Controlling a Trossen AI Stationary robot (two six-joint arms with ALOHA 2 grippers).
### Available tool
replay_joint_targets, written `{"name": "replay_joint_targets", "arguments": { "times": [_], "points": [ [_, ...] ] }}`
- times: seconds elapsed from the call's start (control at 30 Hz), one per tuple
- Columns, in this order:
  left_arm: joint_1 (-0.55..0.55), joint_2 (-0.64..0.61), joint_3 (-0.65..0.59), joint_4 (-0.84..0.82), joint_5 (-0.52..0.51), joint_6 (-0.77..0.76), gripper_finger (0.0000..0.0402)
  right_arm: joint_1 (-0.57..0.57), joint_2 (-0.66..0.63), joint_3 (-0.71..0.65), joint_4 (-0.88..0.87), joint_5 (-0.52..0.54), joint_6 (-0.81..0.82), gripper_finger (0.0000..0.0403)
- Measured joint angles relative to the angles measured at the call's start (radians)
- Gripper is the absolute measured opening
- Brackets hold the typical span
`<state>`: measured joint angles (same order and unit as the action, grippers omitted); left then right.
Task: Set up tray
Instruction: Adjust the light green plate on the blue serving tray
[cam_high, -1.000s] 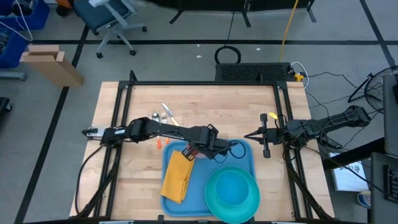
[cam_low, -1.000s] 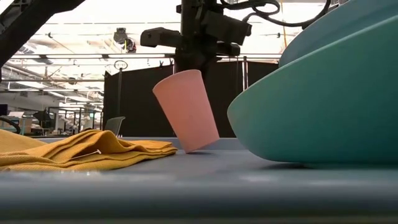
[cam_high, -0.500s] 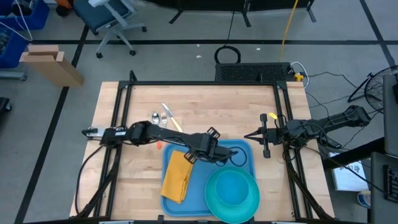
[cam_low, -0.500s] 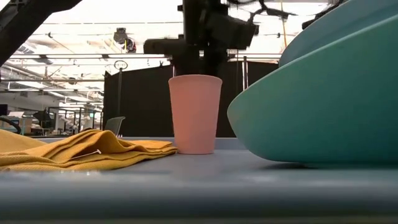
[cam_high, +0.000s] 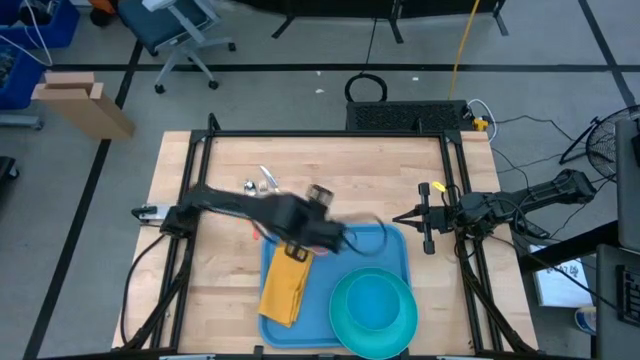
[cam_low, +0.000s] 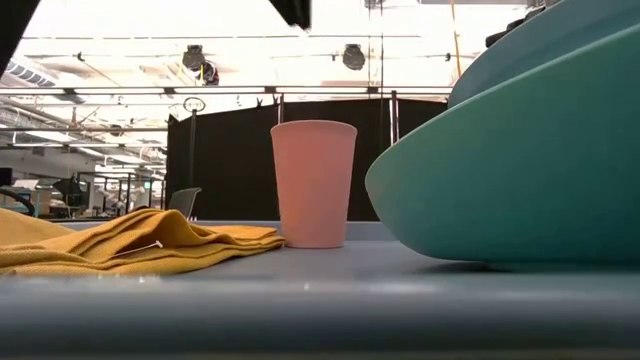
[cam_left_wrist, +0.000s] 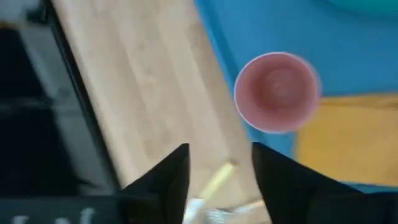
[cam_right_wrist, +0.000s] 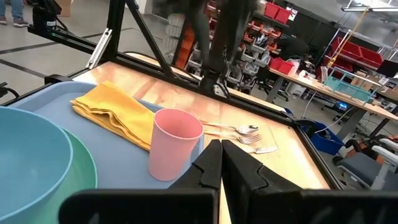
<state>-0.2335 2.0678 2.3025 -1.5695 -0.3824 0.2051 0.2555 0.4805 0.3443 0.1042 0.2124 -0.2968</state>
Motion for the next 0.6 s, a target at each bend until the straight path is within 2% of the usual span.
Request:
{"name": "replay_joint_targets", "arguments": {
  "times": [0.03,0.1,0.2,0.23,0.33,0.47,0.53,0.6],
  "points": [
    [0.001,-0.05,-0.033,0.005,0.024,-0.058,0.0157,0.004,0.0,0.0,0.0,0.0,0.0,0.0],
    [-0.013,-0.16,-0.147,0.04,-0.009,-0.133,0.0112,0.016,0.0,0.0,-0.003,-0.001,0.0,0.0],
    [-0.044,-0.339,-0.415,0.2,-0.061,-0.192,0.0028,0.045,0.0,0.0,-0.003,0.0,0.0,0.0],
    [-0.047,-0.404,-0.52,0.286,-0.053,-0.209,0.0015,0.054,0.0,0.0,-0.003,0.0,0.0,0.0],
    [-0.041,-0.617,-0.876,0.594,-0.055,-0.232,0.0011,0.077,0.001,0.002,0.0,0.0,0.015,0.0],
    [-0.02,-0.854,-1.334,1.099,0.062,-0.215,0.0004,0.088,0.035,0.053,-0.022,0.0,0.059,0.0],
    [-0.001,-0.948,-1.514,1.337,0.09,-0.224,0.0004,0.092,0.074,0.111,-0.087,0.001,0.075,0.0],
    [0.01,-1.016,-1.651,1.49,0.086,-0.254,0.0003,0.105,0.128,0.197,-0.188,0.015,0.087,0.0]
  ]
}}
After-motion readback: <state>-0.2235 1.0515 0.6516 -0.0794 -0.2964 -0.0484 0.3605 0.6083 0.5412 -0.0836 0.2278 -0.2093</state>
